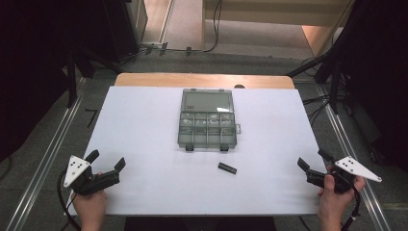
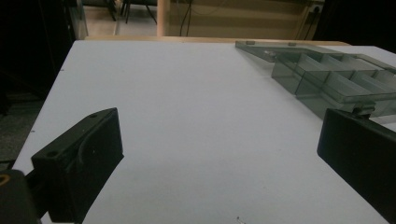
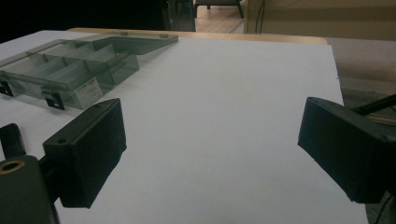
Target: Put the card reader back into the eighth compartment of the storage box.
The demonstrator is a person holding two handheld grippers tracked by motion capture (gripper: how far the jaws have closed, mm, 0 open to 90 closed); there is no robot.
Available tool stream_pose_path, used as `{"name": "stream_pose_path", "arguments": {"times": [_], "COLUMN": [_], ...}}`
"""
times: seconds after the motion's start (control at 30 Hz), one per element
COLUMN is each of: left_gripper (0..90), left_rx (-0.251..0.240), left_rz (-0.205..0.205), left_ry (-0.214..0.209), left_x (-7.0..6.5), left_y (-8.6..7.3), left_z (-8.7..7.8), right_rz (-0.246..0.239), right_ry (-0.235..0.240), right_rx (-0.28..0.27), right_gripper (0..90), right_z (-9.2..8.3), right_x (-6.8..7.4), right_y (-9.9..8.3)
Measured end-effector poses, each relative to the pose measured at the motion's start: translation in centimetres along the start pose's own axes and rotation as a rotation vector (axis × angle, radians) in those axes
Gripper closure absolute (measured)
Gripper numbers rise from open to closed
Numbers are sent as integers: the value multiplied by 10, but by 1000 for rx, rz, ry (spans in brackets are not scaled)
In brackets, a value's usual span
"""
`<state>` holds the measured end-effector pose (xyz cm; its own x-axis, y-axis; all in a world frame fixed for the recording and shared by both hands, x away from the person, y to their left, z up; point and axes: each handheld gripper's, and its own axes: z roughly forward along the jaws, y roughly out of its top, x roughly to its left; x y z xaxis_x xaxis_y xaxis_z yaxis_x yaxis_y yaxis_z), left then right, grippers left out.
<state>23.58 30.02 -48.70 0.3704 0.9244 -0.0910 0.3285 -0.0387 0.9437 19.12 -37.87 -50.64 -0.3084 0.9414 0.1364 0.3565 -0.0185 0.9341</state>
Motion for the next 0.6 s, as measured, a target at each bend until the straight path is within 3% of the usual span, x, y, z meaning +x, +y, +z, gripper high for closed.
{"name": "stream_pose_path", "arguments": {"times": [0.3,0.6], "left_gripper": [4,3], "left_rx": [6,7], "left_rz": [11,14], "left_ry": [3,12], "left_x": [-2,-3], "left_y": [-1,-1], "left_z": [1,3], "right_rz": [-44,-96], "right_ry": [47,94], "right_rx": [1,60], "right_gripper": [60,60], "right_z": [4,15], "right_x": [17,33], "right_y": [18,38]}}
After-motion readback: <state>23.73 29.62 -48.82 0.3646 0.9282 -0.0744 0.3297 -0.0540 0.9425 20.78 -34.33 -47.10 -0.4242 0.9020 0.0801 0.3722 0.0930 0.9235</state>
